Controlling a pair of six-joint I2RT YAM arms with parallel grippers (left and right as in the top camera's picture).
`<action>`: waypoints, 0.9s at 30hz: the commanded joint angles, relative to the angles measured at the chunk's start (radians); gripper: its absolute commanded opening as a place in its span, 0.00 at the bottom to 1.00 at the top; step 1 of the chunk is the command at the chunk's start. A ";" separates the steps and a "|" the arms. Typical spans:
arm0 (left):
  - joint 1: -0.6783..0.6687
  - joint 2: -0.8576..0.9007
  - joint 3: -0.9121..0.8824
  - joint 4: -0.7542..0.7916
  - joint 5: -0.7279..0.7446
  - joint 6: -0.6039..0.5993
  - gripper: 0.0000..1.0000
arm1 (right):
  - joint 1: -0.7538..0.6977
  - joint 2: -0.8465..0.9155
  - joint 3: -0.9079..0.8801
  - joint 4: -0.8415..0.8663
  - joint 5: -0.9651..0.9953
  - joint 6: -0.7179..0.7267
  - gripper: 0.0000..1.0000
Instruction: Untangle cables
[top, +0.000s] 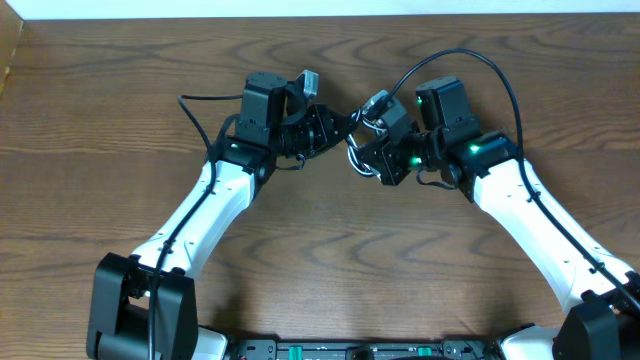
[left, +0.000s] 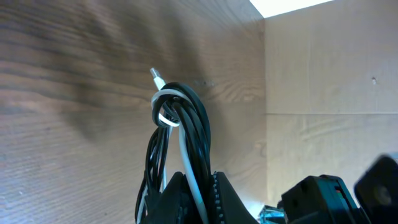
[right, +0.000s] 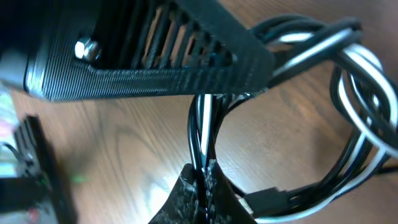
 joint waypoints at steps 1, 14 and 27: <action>-0.002 -0.013 0.011 -0.003 -0.012 0.051 0.22 | 0.004 0.005 0.012 0.009 0.023 0.168 0.01; -0.002 -0.013 0.011 -0.090 -0.035 0.108 0.39 | -0.003 0.006 0.013 -0.014 0.145 0.247 0.01; -0.019 0.021 0.008 -0.235 -0.151 0.184 0.39 | -0.003 0.006 0.014 -0.039 0.223 0.292 0.01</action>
